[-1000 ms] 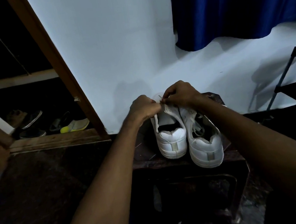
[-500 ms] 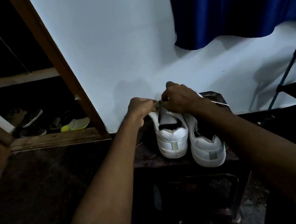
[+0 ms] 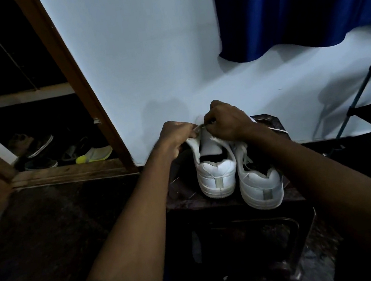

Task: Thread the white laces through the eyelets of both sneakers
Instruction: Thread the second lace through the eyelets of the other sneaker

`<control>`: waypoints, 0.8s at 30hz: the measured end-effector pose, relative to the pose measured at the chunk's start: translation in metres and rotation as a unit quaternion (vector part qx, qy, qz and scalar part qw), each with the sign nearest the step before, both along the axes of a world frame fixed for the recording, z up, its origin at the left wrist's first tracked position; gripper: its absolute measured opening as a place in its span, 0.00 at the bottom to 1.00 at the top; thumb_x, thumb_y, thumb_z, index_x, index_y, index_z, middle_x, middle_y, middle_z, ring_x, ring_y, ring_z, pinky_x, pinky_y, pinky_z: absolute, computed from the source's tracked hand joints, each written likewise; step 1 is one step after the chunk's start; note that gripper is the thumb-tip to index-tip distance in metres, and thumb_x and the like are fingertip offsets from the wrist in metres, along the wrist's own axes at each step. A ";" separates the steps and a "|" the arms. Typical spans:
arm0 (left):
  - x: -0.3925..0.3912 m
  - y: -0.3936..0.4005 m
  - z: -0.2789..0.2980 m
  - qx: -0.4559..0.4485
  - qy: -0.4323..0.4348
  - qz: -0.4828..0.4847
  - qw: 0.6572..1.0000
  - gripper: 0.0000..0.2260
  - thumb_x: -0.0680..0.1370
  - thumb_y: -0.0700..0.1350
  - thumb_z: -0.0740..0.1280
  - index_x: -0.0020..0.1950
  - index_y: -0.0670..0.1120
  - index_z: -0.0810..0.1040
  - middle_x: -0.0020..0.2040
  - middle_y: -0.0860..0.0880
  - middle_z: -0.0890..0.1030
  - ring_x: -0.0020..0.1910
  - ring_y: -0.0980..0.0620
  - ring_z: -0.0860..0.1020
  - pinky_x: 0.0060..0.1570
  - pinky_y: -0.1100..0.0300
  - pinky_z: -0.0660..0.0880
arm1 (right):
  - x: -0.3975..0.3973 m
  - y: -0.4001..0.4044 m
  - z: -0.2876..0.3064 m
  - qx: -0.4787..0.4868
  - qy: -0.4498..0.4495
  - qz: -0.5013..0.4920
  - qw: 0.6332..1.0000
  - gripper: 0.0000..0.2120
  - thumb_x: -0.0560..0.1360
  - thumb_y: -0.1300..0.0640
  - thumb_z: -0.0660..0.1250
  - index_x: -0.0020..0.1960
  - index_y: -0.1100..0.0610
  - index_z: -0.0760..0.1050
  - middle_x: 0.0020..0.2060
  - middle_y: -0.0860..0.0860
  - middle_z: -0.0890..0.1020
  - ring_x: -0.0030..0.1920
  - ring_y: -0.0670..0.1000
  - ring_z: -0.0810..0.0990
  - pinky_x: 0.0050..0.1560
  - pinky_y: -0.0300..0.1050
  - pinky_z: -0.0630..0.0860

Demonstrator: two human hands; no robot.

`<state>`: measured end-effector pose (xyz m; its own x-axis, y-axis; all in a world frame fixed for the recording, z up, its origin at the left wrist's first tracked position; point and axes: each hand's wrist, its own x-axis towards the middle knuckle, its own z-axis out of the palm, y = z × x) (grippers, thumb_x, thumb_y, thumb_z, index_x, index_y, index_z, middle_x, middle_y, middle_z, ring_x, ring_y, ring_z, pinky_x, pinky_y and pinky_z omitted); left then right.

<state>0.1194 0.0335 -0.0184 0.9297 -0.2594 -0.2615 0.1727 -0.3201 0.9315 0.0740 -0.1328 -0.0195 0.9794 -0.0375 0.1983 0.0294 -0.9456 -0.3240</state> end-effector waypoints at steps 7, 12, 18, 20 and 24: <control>0.001 0.002 -0.005 -0.081 0.042 0.025 0.996 0.06 0.78 0.41 0.73 0.52 0.39 0.85 0.39 0.45 0.84 0.31 0.53 0.82 0.28 0.65 0.77 | 0.004 0.004 -0.008 0.009 -0.014 -0.015 1.000 0.08 0.76 0.52 0.68 0.51 0.48 0.85 0.51 0.50 0.73 0.50 0.57 0.79 0.48 0.47 0.73; -0.003 -0.010 -0.022 -0.115 0.060 0.096 0.987 0.06 0.74 0.41 0.78 0.38 0.44 0.84 0.30 0.49 0.84 0.30 0.52 0.82 0.29 0.65 0.76 | 0.005 0.004 -0.010 0.006 -0.015 -0.012 1.000 0.06 0.77 0.51 0.69 0.50 0.48 0.85 0.49 0.49 0.72 0.50 0.58 0.80 0.48 0.47 0.72; 0.000 -0.021 -0.023 -0.118 -0.025 0.101 0.988 0.12 0.75 0.37 0.65 0.33 0.47 0.80 0.36 0.49 0.85 0.37 0.48 0.80 0.39 0.58 0.75 | 0.001 -0.001 -0.005 0.053 -0.016 -0.015 0.998 0.11 0.71 0.46 0.72 0.50 0.49 0.78 0.50 0.49 0.77 0.50 0.54 0.78 0.50 0.48 0.73; 0.004 -0.022 -0.013 -0.213 -0.040 0.156 0.964 0.15 0.80 0.33 0.56 0.38 0.49 0.71 0.37 0.47 0.84 0.33 0.50 0.81 0.34 0.61 0.76 | 0.000 -0.003 -0.004 0.063 -0.006 -0.013 0.998 0.16 0.70 0.45 0.72 0.54 0.50 0.75 0.51 0.50 0.77 0.51 0.53 0.78 0.49 0.47 0.71; 0.016 -0.010 -0.006 -0.143 -0.170 0.170 0.960 0.10 0.84 0.37 0.54 0.47 0.47 0.72 0.36 0.48 0.78 0.31 0.51 0.78 0.35 0.58 0.73 | 0.001 -0.004 -0.004 0.050 0.016 -0.017 0.998 0.20 0.69 0.45 0.72 0.58 0.52 0.78 0.54 0.53 0.78 0.53 0.55 0.79 0.52 0.46 0.73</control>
